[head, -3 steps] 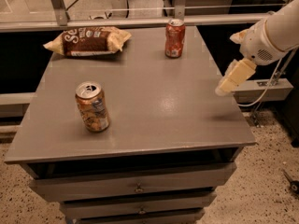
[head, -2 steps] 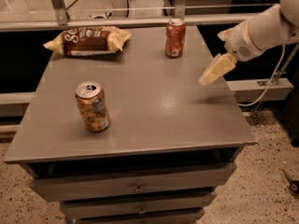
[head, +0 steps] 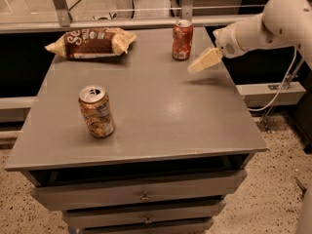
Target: Pick coke can
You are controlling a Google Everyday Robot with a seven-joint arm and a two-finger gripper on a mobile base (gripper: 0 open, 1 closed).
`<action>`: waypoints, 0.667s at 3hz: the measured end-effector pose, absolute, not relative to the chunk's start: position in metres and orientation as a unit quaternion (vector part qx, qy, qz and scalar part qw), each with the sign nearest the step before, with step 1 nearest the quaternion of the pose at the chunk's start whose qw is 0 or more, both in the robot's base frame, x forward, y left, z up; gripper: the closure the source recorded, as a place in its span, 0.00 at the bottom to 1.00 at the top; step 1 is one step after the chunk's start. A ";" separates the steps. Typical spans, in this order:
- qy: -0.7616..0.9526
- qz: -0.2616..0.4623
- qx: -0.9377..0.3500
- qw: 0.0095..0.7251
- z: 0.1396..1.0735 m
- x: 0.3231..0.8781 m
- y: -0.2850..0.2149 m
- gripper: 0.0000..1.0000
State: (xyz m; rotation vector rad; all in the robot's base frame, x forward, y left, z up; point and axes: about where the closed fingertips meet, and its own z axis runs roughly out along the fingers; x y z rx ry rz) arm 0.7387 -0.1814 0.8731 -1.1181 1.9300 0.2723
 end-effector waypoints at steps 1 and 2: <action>0.773 0.133 -0.407 0.468 0.870 0.773 -0.179 0.00; 0.763 0.165 -0.376 0.500 0.873 0.794 -0.169 0.00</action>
Offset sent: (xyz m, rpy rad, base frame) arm 0.0793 0.0234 0.0134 0.3737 -0.0869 -0.0900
